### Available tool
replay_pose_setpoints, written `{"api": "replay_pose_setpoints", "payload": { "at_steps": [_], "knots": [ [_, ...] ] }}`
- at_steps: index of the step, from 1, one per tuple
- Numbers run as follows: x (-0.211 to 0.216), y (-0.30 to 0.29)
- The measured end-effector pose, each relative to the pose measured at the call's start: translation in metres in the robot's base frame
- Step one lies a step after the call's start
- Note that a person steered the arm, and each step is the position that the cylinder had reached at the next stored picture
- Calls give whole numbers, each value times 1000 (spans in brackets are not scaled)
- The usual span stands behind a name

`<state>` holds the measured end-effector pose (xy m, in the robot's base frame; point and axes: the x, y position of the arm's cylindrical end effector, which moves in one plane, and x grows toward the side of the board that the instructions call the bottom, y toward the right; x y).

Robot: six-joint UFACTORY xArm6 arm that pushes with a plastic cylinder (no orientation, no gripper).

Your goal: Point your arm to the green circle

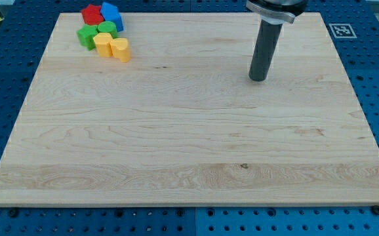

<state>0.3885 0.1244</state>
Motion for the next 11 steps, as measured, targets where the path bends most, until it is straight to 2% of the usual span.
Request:
{"api": "replay_pose_setpoints", "payload": {
  "at_steps": [4,5,7,8,9,11],
  "knots": [
    [12,-3],
    [39,-65],
    [47,-245],
    [18,-339],
    [-42,-399],
    [-57,-404]
  ]
}}
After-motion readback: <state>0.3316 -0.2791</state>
